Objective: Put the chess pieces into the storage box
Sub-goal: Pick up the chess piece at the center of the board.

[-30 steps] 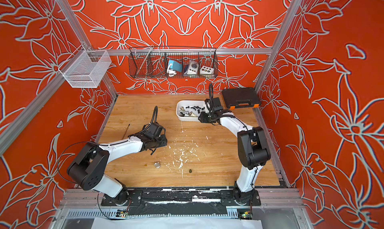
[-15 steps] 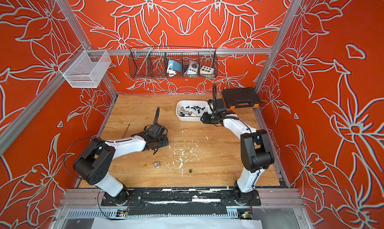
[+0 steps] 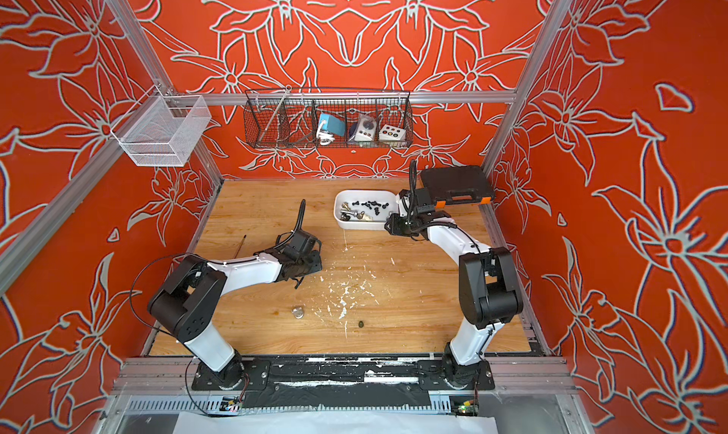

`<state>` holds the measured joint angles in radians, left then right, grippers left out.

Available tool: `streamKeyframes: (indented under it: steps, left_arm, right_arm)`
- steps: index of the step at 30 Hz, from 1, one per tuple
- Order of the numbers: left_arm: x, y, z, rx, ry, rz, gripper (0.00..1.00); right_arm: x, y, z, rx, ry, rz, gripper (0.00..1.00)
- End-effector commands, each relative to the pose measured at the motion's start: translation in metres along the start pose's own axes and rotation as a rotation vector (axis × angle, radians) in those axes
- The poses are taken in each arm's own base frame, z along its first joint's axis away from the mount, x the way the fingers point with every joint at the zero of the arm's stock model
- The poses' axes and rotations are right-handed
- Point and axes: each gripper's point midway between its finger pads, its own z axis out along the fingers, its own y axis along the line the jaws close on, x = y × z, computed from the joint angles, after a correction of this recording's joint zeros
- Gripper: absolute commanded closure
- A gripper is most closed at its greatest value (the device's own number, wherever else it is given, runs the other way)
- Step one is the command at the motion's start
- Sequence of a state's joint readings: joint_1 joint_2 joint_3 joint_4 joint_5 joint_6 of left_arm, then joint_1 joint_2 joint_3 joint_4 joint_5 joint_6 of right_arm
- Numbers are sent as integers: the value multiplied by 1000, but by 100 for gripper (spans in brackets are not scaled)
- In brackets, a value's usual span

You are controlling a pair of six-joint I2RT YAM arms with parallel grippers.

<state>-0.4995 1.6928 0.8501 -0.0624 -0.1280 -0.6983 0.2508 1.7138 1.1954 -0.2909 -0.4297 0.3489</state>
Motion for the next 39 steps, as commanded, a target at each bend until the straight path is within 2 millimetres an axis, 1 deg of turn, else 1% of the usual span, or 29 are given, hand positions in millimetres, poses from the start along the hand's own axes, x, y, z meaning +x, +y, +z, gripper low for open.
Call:
streamKeyframes:
  steps: [1,6,9,16,22,28,34,39]
  left_arm:
    - [16,19,11,-90,52,45,59]
    - [13,12,19,-83,63,62,59]
    - [14,11,22,-82,69,65,61]
    - [26,15,25,-85,98,96,66]
    - [35,10,28,-84,112,140,69]
    - [38,7,30,-84,119,155,72]
    - [40,10,32,-110,121,189,75]
    - [44,9,33,-119,126,226,79]
  right_arm:
    - [-3,3,-8,-14,-23,-15,64]
    - [-2,2,-8,-16,-19,-8,64]
    - [-2,1,-9,-13,-20,-7,64]
    - [-2,0,-9,-13,-21,1,64]
    - [0,-2,-9,-13,-18,8,64]
    - [2,-4,-10,-7,-18,11,64]
    - [5,-7,-11,-3,-18,19,64]
    - [7,-9,-12,2,-17,25,64]
